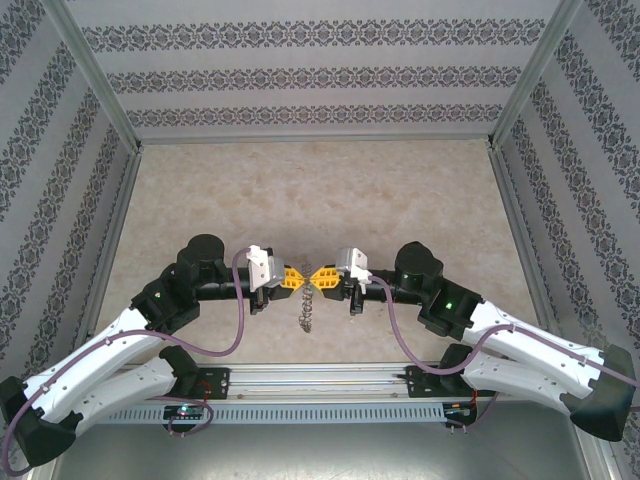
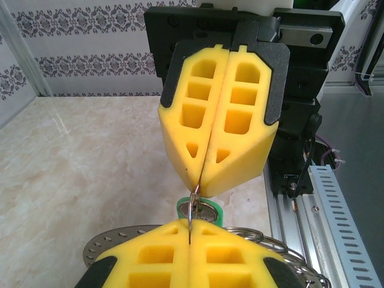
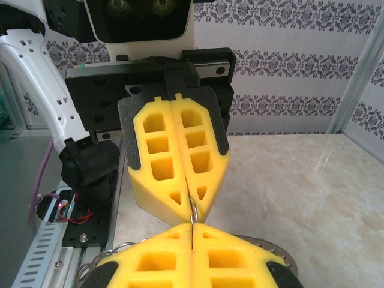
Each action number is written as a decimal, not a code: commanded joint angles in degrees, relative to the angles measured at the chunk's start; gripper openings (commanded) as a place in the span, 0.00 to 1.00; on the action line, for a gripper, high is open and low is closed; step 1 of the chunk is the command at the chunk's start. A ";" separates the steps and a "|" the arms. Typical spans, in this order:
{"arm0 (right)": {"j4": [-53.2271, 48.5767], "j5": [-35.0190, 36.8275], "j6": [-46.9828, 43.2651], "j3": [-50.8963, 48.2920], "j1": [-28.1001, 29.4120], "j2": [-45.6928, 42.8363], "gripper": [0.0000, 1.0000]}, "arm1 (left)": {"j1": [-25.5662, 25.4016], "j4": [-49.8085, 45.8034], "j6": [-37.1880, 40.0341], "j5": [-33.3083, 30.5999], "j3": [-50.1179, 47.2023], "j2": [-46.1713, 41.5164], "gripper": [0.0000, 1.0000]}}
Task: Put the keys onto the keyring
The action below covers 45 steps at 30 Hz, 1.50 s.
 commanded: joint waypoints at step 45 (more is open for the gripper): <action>-10.23 -7.23 -7.92 7.86 -0.10 2.87 0.00 | -1.92 -3.84 2.55 -2.57 3.55 1.55 0.00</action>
